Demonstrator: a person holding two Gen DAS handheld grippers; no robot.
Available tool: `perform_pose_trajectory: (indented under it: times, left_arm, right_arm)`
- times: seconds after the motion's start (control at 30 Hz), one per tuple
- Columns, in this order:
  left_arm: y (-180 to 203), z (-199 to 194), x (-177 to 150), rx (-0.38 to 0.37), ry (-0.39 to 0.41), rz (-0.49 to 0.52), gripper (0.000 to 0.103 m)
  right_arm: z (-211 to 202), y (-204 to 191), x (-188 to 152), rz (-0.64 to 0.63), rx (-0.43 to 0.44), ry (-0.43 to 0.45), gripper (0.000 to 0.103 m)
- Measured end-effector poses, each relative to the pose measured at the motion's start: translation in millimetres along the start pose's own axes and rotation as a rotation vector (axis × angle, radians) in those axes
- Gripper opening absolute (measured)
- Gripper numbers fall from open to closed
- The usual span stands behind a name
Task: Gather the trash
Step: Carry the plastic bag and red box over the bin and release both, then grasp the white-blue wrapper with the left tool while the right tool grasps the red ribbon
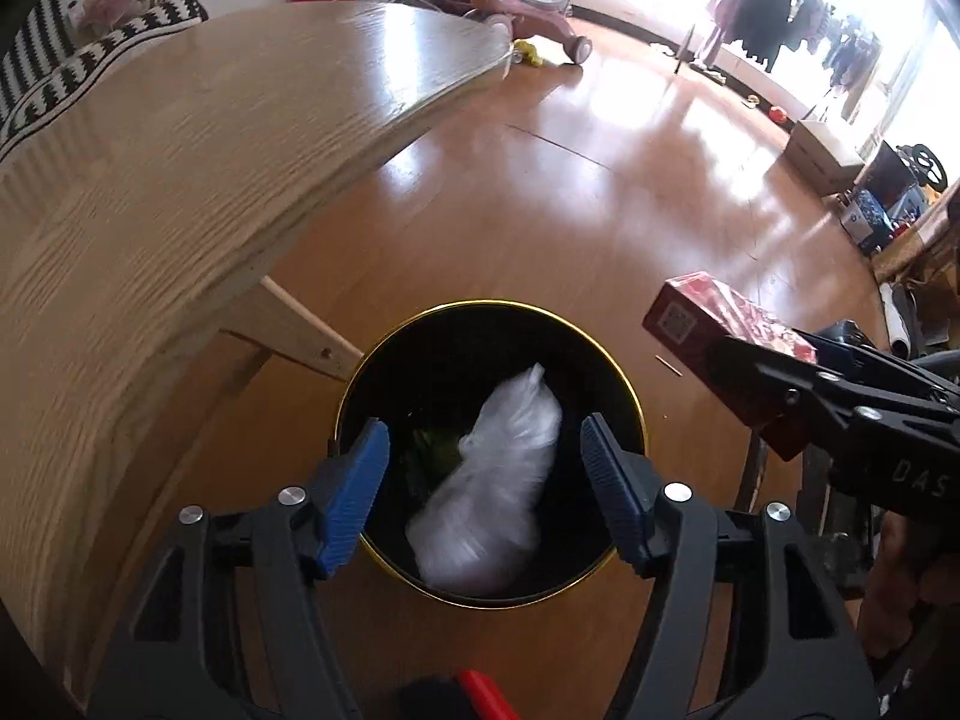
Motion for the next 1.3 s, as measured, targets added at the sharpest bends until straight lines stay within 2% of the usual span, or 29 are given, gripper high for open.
perform_pose_trajectory:
  times: [0.5, 0.67, 0.9, 1.07, 1.13, 1.2, 1.3]
  left_arm:
    - [-36, -18, 3, 0.040, 0.023, -0.084, 0.065]
    - [-42, -24, 6, 0.049, 0.040, -0.114, 0.067]
    - [-45, -35, 11, 0.048, 0.058, -0.141, 0.067]
    - [-59, -74, 35, -0.036, 0.120, -0.215, 0.067]
    - [-75, -99, 48, -0.040, 0.164, -0.233, 0.067]
    - [-107, -134, 61, -0.026, 0.214, -0.277, 0.070]
    - [-154, -181, 68, 0.040, 0.273, -0.315, 0.074]
  right_arm:
    - [22, -12, 0, -0.027, 0.015, -0.045, 0.064]
    - [28, -13, 2, 0.016, 0.018, -0.050, 0.074]
    - [23, -18, 4, 0.012, 0.014, -0.048, 0.079]
    - [13, -36, 15, -0.023, 0.031, -0.032, 0.083]
    - [7, -54, 24, -0.050, 0.049, -0.013, 0.084]
    - [5, -77, 32, -0.071, 0.075, -0.005, 0.084]
    - [4, -128, 43, -0.099, 0.157, -0.004, 0.084]
Point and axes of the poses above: each gripper's, at about its wrist camera, not at the fingertips, and z roughly the way its jaws point, y to its right, x to its top, the point moved 9 cm from there along z, roughly the way its jaws point, and after that the axes turned 14 degrees about y, right-handed, at the moved point
